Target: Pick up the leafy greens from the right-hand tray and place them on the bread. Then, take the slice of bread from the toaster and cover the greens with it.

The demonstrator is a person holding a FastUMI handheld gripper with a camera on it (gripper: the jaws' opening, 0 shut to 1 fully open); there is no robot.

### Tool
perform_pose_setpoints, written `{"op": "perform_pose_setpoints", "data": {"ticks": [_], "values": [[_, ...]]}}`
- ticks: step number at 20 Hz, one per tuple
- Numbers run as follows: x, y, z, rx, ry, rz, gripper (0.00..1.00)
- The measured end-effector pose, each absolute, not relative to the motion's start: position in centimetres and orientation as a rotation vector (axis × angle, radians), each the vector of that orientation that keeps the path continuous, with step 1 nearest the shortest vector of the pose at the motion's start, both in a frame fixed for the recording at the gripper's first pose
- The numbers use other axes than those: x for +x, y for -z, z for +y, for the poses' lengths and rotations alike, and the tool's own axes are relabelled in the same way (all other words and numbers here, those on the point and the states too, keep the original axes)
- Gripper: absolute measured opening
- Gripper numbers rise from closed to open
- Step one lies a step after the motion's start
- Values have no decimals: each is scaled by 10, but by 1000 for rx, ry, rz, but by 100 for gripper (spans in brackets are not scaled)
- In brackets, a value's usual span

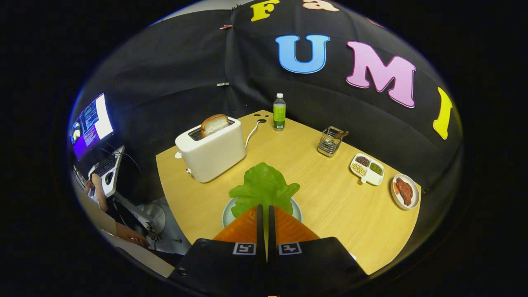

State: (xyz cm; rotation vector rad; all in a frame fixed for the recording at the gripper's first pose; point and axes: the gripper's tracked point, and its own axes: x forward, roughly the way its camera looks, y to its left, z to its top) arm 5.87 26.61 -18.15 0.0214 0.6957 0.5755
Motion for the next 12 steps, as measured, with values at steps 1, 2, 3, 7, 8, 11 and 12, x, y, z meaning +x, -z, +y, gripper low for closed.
{"op": "perform_pose_setpoints", "data": {"ticks": [1, 2, 3, 7, 8, 11, 12], "values": [[63, 184, 272, 13, -572, 703, 5], [66, 188, 277, 7, -567, 715, 5], [70, 193, 281, 3, -558, 727, 5], [88, 213, 278, -40, -468, 745, 18], [91, 220, 278, -36, -459, 747, 35], [90, 203, 285, 5, -441, 711, 57], [91, 193, 287, 21, -432, 682, 57]]}}
